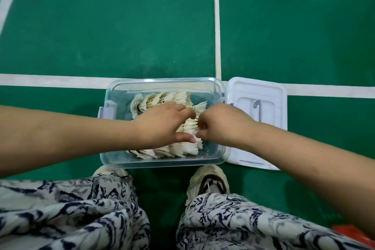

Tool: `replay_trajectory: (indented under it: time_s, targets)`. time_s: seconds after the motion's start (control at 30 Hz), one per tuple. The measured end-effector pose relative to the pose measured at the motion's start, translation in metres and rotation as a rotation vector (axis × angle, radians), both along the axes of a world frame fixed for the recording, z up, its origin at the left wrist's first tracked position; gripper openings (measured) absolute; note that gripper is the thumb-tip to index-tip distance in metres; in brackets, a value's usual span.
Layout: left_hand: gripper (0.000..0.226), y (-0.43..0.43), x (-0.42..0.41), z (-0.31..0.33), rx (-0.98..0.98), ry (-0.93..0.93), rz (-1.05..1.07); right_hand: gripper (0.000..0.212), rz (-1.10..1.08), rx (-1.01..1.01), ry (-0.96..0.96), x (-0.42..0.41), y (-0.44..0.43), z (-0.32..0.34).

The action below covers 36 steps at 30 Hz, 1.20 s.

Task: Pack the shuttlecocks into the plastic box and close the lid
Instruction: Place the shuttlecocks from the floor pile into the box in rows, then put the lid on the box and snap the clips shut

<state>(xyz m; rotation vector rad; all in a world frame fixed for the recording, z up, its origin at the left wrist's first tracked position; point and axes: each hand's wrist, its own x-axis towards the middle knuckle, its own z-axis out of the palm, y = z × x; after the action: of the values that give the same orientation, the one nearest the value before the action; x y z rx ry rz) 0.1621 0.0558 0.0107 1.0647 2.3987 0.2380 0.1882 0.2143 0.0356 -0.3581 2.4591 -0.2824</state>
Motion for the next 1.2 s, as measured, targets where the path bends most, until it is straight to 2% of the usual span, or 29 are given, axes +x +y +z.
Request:
replay_trajectory:
  time_s: [0.13, 0.33, 0.37, 0.47, 0.53, 0.67, 0.8, 0.93, 1.2]
  targets:
    - [0.051, 0.033, -0.010, 0.014, 0.102, 0.039, 0.030, 0.015, -0.212, -0.069, 0.156, -0.002, 0.025, 0.007]
    - [0.048, 0.063, -0.016, 0.021, 0.122, 0.015, -0.015, 0.001, -0.631, -0.123, 0.187, 0.004, 0.085, -0.033]
    - [0.049, 0.065, -0.016, 0.021, 0.108, 0.004, -0.020, 0.007, -0.679, -0.116, 0.192, 0.008, 0.093, -0.042]
    - [0.051, 0.066, -0.014, 0.020, 0.072, -0.002, -0.029, 0.032, -0.818, -0.053, 0.153, 0.017, 0.114, -0.066]
    - [0.052, 0.065, -0.013, 0.019, 0.052, -0.004, -0.029, 0.039, -0.902, -0.030, 0.079, 0.021, 0.119, -0.077]
    - [0.052, 0.061, -0.012, 0.017, 0.018, 0.000, -0.039, 0.041, -1.033, -0.113, -0.111, 0.025, 0.116, -0.092]
    - [0.052, 0.059, -0.012, 0.016, -0.010, -0.014, -0.038, 0.032, -1.131, -0.147, -0.157, 0.027, 0.110, -0.103]
    - [0.052, 0.057, -0.012, 0.017, -0.012, -0.033, -0.039, 0.030, -1.269, -0.203, -0.049, 0.029, 0.112, -0.103]
    - [0.051, 0.055, -0.005, 0.024, -0.026, -0.032, -0.067, 0.031, -1.336, -0.137, 0.267, 0.026, 0.122, -0.065]
